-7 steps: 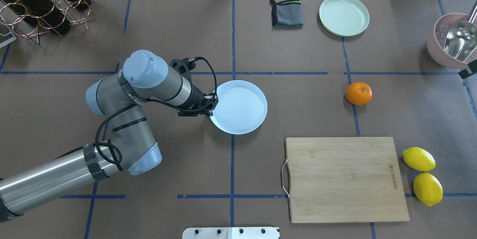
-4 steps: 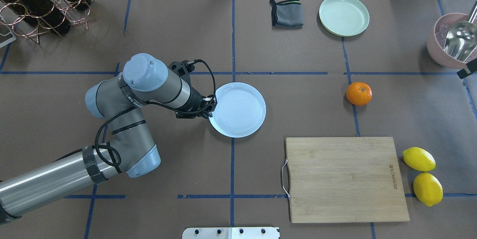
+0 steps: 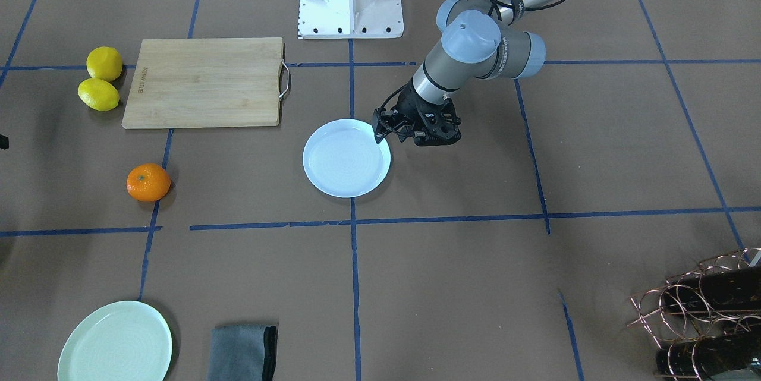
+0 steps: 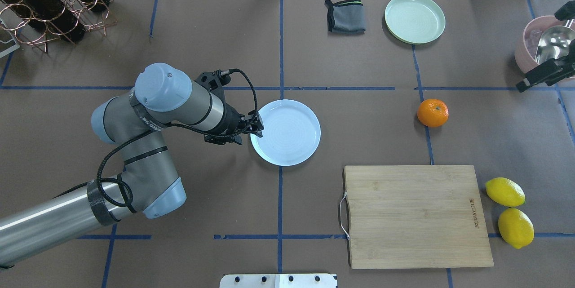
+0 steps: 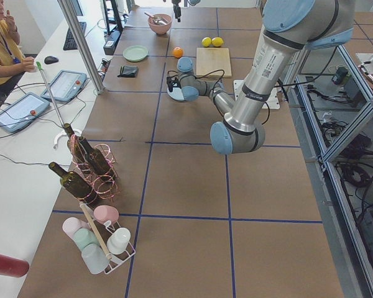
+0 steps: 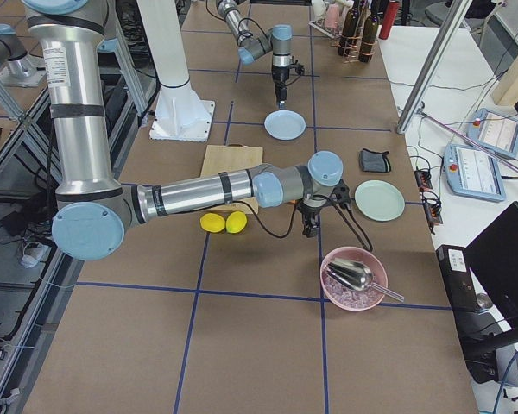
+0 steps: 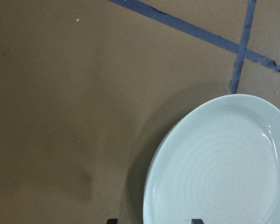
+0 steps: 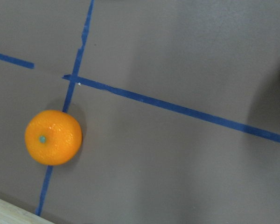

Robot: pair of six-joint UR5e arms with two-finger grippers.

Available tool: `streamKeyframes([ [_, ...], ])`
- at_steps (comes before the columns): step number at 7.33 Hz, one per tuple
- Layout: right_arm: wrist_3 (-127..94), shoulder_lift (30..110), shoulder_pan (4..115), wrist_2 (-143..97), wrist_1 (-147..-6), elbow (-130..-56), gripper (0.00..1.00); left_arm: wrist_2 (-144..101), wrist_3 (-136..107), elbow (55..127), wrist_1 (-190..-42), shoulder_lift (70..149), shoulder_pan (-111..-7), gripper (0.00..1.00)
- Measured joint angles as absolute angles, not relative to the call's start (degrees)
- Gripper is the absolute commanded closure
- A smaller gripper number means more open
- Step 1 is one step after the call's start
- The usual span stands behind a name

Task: Pick orange to plate
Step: 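Hold the plate with the left gripper while the right gripper reaches toward the orange, then lower the right gripper over the orange and close on it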

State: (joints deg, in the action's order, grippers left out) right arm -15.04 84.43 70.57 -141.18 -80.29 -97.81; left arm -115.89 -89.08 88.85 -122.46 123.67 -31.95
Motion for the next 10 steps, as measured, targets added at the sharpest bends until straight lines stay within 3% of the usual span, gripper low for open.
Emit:
streamKeyframes([
  [4, -51.2, 83.9, 54.8, -123.7, -57.3, -98.0, 0.0, -115.8, -89.1, 89.3, -122.5, 123.3, -31.9, 0.38],
  [10, -57.2, 82.7, 46.9, -112.1, -55.3, -97.1, 0.0, -115.8, -89.1, 89.3, -122.5, 123.1, -31.9, 0.36],
])
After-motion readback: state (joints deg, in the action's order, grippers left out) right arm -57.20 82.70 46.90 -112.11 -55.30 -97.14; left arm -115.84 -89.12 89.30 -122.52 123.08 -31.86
